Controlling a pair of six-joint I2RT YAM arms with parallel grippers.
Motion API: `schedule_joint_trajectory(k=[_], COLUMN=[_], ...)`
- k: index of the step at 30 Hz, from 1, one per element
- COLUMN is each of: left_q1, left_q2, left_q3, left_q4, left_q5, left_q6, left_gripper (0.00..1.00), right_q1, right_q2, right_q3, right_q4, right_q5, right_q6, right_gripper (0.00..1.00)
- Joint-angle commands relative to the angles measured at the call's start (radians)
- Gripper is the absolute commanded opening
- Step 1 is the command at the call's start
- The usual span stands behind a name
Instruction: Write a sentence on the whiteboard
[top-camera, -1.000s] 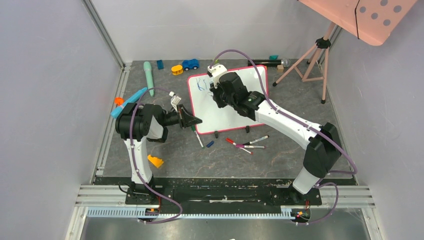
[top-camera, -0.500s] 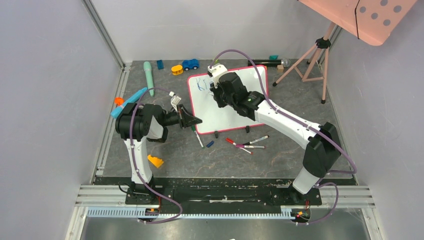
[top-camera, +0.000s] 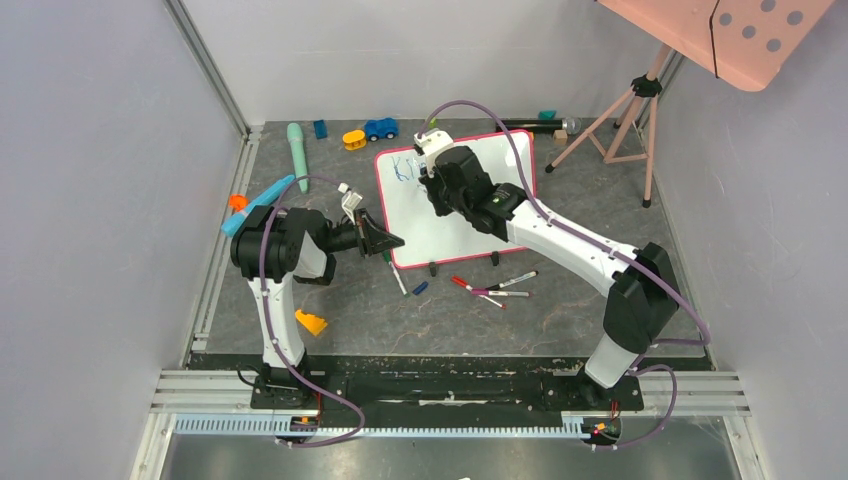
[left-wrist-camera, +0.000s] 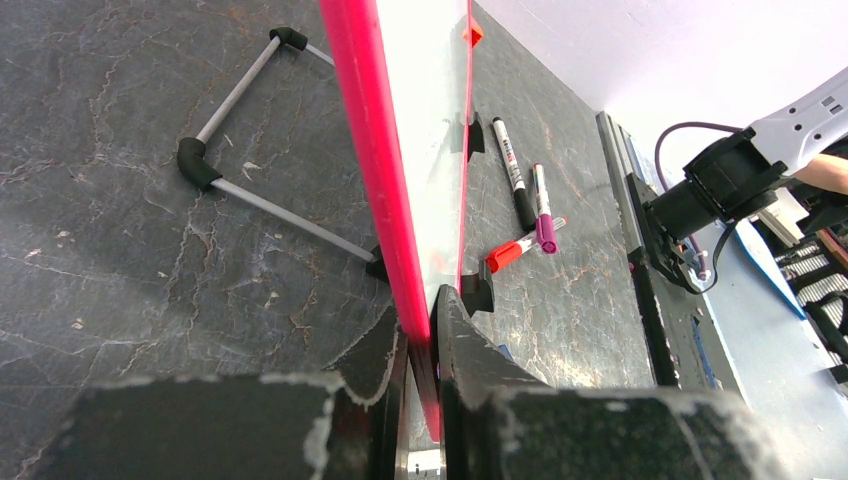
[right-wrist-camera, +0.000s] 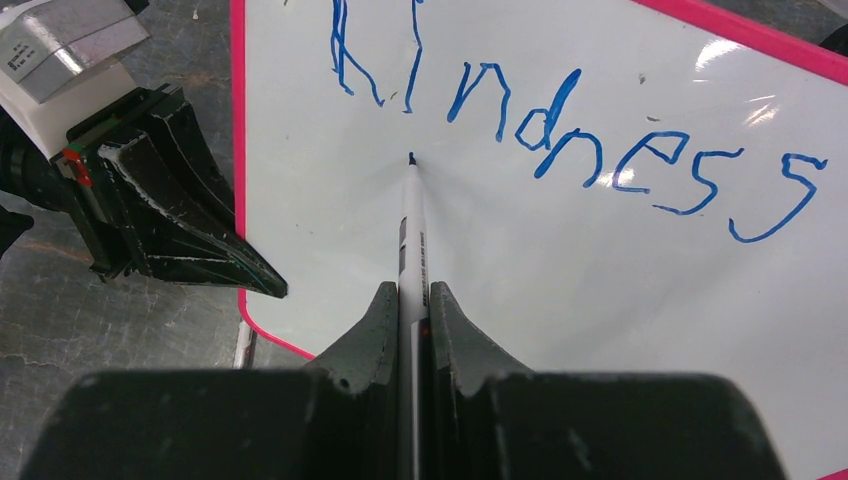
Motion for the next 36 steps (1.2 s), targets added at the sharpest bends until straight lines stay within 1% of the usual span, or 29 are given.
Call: schedule_joint_trajectory(k=[1,22,36], left_q1=[0.009,0.009,0.009], left_q2=[0.026,0.027,0.025], left_q3=[-0.014,-0.014,-0.014], left_q4=[0.048,0.048,0.048], left_q5=[-0.036,-0.032,-0.030], left_q6=[0.170,0.169,0.175], left_gripper=[0.03,0.03,0.03], right_q1=[-0.008,-0.008,-0.012], right_q2=[0.005,-0.036,-0.012], right_q3=[0.000,-0.117,-0.046], right_q4=[0.032,0.027,0.021], right_q5=[0.024,-0.030,0.008], right_q6=[0.002,0.046,0.036], right_gripper=[0.00,0.00,0.00])
